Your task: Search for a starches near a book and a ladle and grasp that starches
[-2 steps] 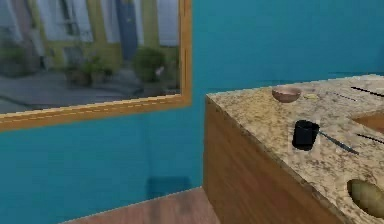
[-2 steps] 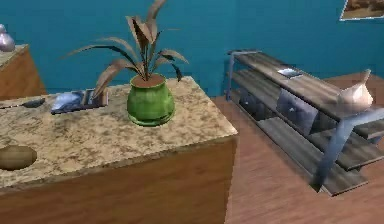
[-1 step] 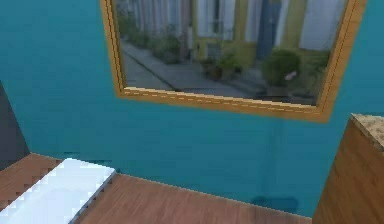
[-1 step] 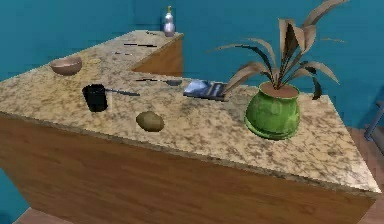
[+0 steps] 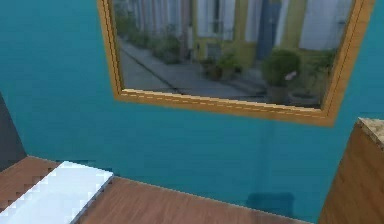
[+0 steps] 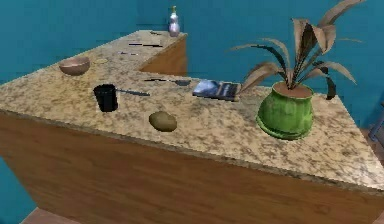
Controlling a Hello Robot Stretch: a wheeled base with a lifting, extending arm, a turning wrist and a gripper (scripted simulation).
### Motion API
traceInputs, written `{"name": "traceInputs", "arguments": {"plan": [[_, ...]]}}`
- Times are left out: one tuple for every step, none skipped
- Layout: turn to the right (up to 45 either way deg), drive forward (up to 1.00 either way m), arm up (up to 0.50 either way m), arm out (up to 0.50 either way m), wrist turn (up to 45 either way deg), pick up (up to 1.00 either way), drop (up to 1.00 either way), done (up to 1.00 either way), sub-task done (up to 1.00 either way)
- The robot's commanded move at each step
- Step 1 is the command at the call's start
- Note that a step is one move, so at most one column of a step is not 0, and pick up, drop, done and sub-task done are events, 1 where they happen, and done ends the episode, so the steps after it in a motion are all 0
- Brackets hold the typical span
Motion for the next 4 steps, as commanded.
{"name": "traceInputs", "arguments": {"plan": [[45.0, 0.00, 0.00, 0.00, 0.0, 0.00, 0.00, 0.00, 0.00], [45.0, 0.00, 0.00, 0.00, 0.0, 0.00, 0.00, 0.00, 0.00], [45.0, 0.00, 0.00, 0.00, 0.0, 0.00, 0.00, 0.00, 0.00], [45.0, 0.00, 0.00, 0.00, 0.0, 0.00, 0.00, 0.00, 0.00]]}}
